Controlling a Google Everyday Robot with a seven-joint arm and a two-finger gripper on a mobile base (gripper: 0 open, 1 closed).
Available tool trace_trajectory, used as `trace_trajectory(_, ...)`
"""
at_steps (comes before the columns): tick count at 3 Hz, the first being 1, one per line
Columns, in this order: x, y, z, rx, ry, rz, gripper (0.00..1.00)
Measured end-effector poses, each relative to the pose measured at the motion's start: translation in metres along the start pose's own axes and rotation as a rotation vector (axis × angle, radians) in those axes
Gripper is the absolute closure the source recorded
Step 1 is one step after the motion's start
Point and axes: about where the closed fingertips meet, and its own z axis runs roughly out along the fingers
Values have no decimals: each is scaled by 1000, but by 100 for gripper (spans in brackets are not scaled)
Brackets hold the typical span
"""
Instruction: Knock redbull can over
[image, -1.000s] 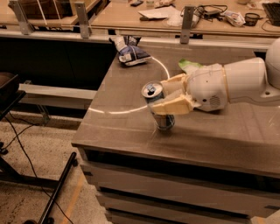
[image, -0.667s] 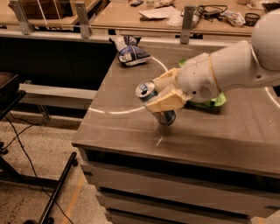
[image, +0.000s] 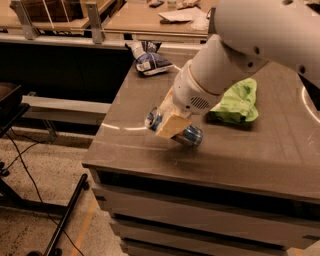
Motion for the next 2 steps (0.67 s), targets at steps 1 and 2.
trace_trajectory(1, 15, 0, 16, -14, 194, -4, 33)
trace_trajectory(2, 34, -7, 25, -14, 333, 3, 11)
